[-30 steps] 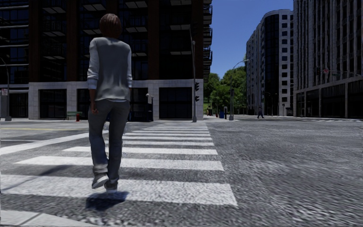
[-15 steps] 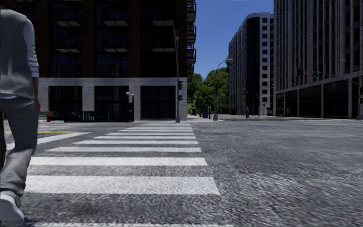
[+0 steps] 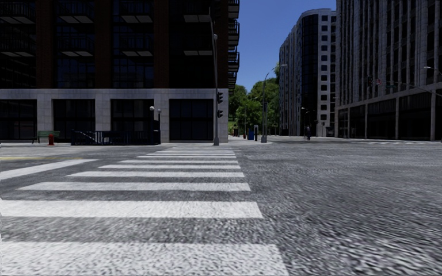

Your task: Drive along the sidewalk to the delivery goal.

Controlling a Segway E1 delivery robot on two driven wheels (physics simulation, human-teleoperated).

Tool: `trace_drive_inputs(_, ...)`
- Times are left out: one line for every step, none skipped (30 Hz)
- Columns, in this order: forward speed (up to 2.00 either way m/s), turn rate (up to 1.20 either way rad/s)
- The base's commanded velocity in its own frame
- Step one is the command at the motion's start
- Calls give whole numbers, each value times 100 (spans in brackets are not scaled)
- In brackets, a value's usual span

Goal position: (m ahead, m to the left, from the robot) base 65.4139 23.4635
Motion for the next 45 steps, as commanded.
trace_drive_inputs(139, 0)
trace_drive_inputs(139, 0)
trace_drive_inputs(139, 0)
trace_drive_inputs(139, 0)
trace_drive_inputs(139, 0)
trace_drive_inputs(139, 0)
trace_drive_inputs(139, 0)
trace_drive_inputs(139, 0)
trace_drive_inputs(143, 0)
trace_drive_inputs(143, 0)
trace_drive_inputs(200, 0)
trace_drive_inputs(200, 0)
trace_drive_inputs(200, 0)
trace_drive_inputs(200, 0)
trace_drive_inputs(200, 0)
trace_drive_inputs(200, 0)
trace_drive_inputs(200, 0)
trace_drive_inputs(200, 0)
trace_drive_inputs(200, 16)
trace_drive_inputs(200, 25)
trace_drive_inputs(200, 25)
trace_drive_inputs(200, 27)
trace_drive_inputs(200, 27)
trace_drive_inputs(200, 28)
trace_drive_inputs(200, 28)
trace_drive_inputs(200, 28)
trace_drive_inputs(200, 28)
trace_drive_inputs(200, 28)
trace_drive_inputs(200, 28)
trace_drive_inputs(200, 28)
trace_drive_inputs(200, 28)
trace_drive_inputs(200, 28)
trace_drive_inputs(200, 28)
trace_drive_inputs(200, 28)
trace_drive_inputs(200, 28)
trace_drive_inputs(200, 21)
trace_drive_inputs(200, 21)
trace_drive_inputs(200, 11)
trace_drive_inputs(200, 0)
trace_drive_inputs(200, 0)
trace_drive_inputs(200, 0)
trace_drive_inputs(200, 0)
trace_drive_inputs(200, 0)
trace_drive_inputs(200, 0)
trace_drive_inputs(200, 0)
